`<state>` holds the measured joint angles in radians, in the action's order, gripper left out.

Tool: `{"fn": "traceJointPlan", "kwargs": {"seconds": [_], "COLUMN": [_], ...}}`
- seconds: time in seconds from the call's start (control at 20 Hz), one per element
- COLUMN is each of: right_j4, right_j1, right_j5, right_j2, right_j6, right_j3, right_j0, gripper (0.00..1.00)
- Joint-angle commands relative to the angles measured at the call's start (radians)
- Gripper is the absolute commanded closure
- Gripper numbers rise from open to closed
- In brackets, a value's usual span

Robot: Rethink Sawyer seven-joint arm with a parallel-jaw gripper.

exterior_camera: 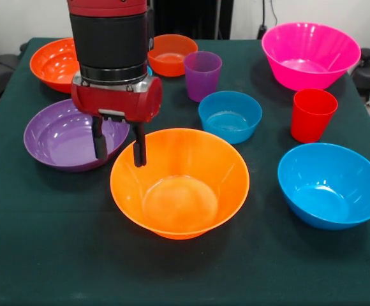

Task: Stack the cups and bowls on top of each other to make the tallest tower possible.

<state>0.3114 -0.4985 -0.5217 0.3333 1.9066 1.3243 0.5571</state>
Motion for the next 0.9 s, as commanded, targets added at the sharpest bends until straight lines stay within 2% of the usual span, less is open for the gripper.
{"fn": "traceJointPlan", "kwargs": {"seconds": [0.05,0.35,0.45,0.65,0.9], "right_j4": [0.082,0.111,0.112,0.125,0.148], "right_j1": [0.063,0.097,0.102,0.11,0.111], "right_j5": [-0.1,-0.128,-0.102,-0.126,-0.143], "right_j2": [0.086,0.068,0.091,0.118,0.132], "right_j6": [-0.241,-0.264,-0.287,-0.349,-0.343], "right_j3": [-0.049,-0.092,-0.079,-0.087,-0.097], "right_j0": [0.024,0.013,0.035,0.056,0.062], "gripper": [0.0,0.0,0.0,0.0,0.0]}}
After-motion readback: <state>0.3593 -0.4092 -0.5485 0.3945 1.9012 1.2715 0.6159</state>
